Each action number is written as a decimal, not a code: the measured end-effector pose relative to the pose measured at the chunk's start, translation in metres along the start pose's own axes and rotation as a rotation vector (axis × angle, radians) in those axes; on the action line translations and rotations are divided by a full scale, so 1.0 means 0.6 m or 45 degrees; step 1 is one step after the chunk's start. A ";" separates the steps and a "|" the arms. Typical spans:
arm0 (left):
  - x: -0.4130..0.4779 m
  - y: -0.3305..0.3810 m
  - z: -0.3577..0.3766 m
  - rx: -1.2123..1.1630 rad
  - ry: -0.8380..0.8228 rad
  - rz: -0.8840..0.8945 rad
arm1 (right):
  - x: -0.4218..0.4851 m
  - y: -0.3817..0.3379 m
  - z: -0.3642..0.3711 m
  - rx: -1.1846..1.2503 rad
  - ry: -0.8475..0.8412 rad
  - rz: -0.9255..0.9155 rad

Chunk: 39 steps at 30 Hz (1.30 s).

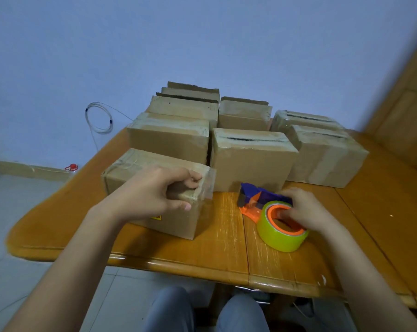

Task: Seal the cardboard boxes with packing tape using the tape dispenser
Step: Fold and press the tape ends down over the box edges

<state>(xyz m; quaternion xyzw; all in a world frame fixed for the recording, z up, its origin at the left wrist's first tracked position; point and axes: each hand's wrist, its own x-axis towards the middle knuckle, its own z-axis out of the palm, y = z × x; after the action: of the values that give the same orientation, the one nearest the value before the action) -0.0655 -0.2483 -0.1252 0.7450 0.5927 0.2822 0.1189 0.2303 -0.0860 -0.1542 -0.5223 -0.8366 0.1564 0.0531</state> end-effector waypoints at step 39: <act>0.032 0.001 0.002 0.340 -0.221 -0.060 | -0.036 -0.192 0.158 0.559 0.213 -0.718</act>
<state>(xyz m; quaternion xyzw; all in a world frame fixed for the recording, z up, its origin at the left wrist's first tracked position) -0.0617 -0.2300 -0.1207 0.7617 0.6296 0.1325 0.0761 0.1173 -0.1714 -0.2056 -0.2585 -0.8868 0.2682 0.2734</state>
